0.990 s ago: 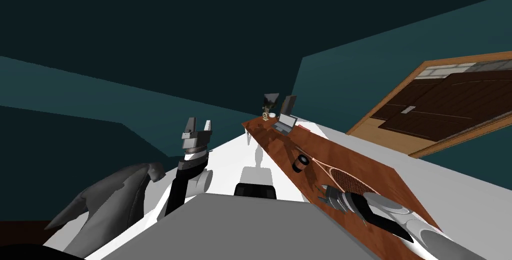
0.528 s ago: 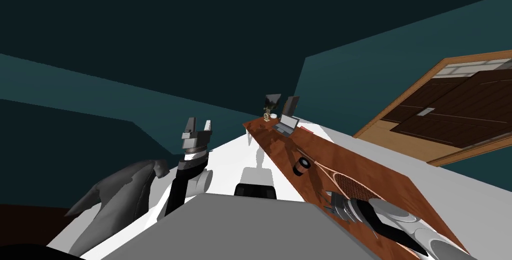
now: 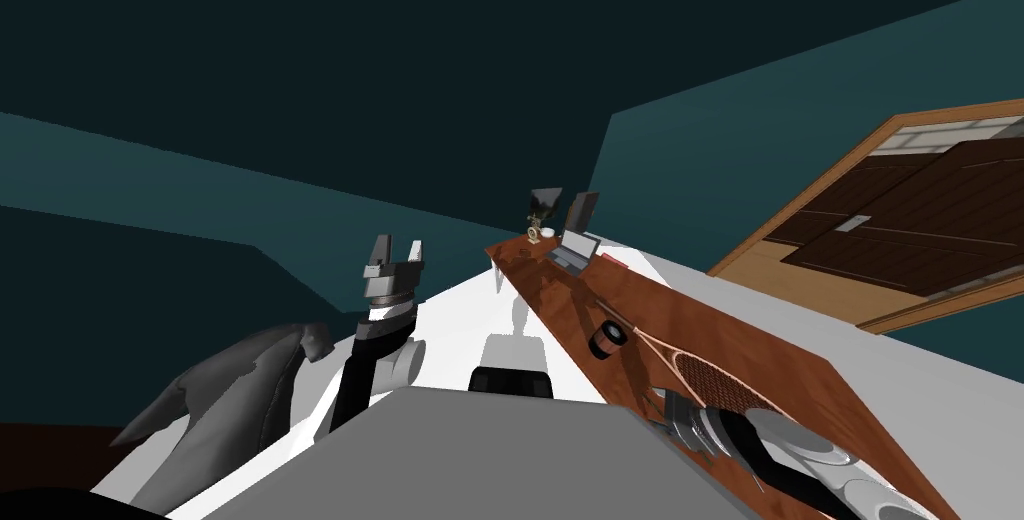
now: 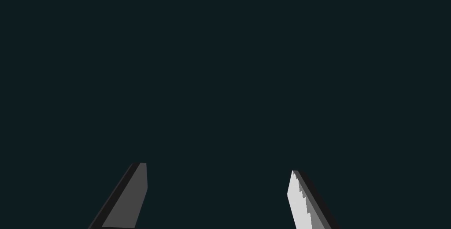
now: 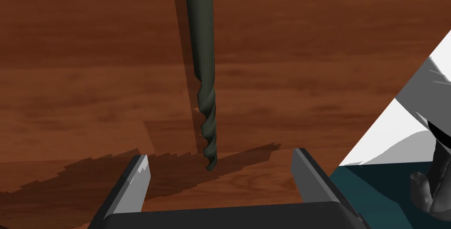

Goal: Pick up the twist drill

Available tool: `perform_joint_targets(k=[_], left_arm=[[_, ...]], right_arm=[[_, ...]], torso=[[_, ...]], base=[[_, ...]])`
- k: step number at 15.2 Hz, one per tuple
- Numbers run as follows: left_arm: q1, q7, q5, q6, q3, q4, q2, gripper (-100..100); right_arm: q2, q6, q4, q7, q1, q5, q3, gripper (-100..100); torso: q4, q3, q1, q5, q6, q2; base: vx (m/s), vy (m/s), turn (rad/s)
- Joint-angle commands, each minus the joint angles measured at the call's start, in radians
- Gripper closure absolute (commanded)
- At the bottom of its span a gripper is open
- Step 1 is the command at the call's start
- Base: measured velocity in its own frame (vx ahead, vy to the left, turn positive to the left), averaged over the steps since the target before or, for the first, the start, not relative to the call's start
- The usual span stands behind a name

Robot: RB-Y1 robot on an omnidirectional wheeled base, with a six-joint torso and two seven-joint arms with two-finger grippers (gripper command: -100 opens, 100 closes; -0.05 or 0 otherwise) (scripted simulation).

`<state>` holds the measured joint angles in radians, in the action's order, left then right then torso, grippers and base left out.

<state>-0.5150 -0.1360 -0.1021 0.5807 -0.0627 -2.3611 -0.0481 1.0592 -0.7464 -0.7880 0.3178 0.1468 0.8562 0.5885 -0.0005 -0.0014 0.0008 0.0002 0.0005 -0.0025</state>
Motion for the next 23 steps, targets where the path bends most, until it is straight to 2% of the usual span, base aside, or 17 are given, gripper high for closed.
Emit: perform_joint_targets(k=[1,3,4,6,7,9,10,12,13,15,16,17,18,19,20,23], left_arm=[[0.0,0.0,0.0,0.0,0.0,0.0,0.0,0],[0.0,0.0,0.0,0.0,0.0,0.0,0.0,0],[0.0,0.0,0.0,0.0,0.0,0.0,0.0,0],[0.0,0.0,0.0,0.0,0.0,0.0,0.0,0],[0.0,0.0,0.0,0.0,0.0,0.0,0.0,0],[0.0,0.0,0.0,0.0,0.0,0.0,0.0,0],[0.0,0.0,0.0,0.0,0.0,0.0,0.0,0],[0.0,0.0,0.0,0.0,0.0,0.0,0.0,0],[0.0,0.0,0.0,0.0,0.0,0.0,0.0,0],[0.0,0.0,0.0,0.0,0.0,0.0,0.0,0],[0.0,0.0,0.0,0.0,0.0,0.0,0.0,0],[0.0,0.0,0.0,0.0,0.0,0.0,0.0,0],[0.0,0.0,0.0,0.0,0.0,0.0,0.0,0],[0.0,0.0,0.0,0.0,0.0,0.0,0.0,0],[0.0,0.0,0.0,0.0,0.0,0.0,0.0,0],[0.0,0.0,0.0,0.0,0.0,0.0,0.0,0]], right_arm=[[-0.022,-0.013,-0.008,0.002,0.039,0.05,-0.05,-100],[-0.022,-0.013,-0.008,0.002,0.039,0.061,-0.086,-100],[-0.044,-0.027,-0.009,0.006,0.072,0.101,-0.114,-100],[-0.044,-0.027,-0.009,0.006,0.072,0.113,-0.151,-100],[-0.065,-0.041,-0.011,0.009,0.104,0.152,-0.179,-100],[-0.065,-0.041,-0.011,0.009,0.104,0.164,-0.216,-100],[-0.086,-0.055,-0.013,0.013,0.136,0.203,-0.244,-100],[-0.086,-0.055,-0.013,0.013,0.136,0.216,-0.281,-100],[-0.107,-0.069,-0.015,0.017,0.169,0.256,-0.308,-100],[-0.107,-0.069,-0.015,0.017,0.169,0.268,-0.346,-100],[-0.128,-0.083,-0.016,0.02,0.201,0.306,-0.375,-100],[-0.128,-0.083,-0.016,0.02,0.201,0.319,-0.396,-100],[-0.128,-0.083,-0.016,0.02,0.201,0.319,-0.411,-100],[-0.126,-0.075,-0.023,0.014,0.199,0.311,-0.386,-100],[-0.127,-0.077,-0.021,0.016,0.199,0.313,-0.392,100],[-0.126,-0.078,-0.022,0.016,0.198,0.311,-0.393,100]], torso=[[0.0,0.0,0.0,0.0,0.0,0.0],[0.0,0.0,0.0,0.0,0.0,0.0],[0.0,0.0,0.0,0.0,0.0,0.0],[0.0,0.0,0.001,0.0,0.0,0.0],[0.0,0.0,0.001,0.0,0.0,0.0],[0.0,0.0,0.0,0.0,0.0,0.0],[0.0,0.0,0.0,0.0,0.0,0.0],[0.0,0.0,0.0,0.0,0.0,-0.001],[0.0,0.0,0.0,0.0,0.0,0.0],[0.0,0.0,0.0,0.0,0.0,0.0],[0.0,0.0,0.0,0.0,0.0,0.0],[0.0,0.0,0.0,0.0,0.0,0.0],[0.0,0.0,0.0,0.0,0.0,-0.001],[0.0,0.0,0.0,0.0,0.0,0.0],[0.0,0.0,0.0,0.0,0.0,0.001],[-0.001,0.001,0.0,-0.002,-0.001,0.002]], base=[[0.049,0.007,-0.003],[0.052,0.004,-0.009],[0.054,0.007,-0.003],[0.047,0.01,-0.01],[0.05,0.006,-0.001],[0.051,0.002,-0.011],[0.057,0.002,-0.003],[0.054,0.005,-0.008],[0.056,0.007,-0.001],[0.048,0.005,-0.011],[0.054,0.002,-0.003],[0.062,0.003,-0.009],[0.041,0.003,-0.006],[0.018,0.001,-0.002],[0.008,0.0,0.0],[0.002,-0.002,-0.008]])
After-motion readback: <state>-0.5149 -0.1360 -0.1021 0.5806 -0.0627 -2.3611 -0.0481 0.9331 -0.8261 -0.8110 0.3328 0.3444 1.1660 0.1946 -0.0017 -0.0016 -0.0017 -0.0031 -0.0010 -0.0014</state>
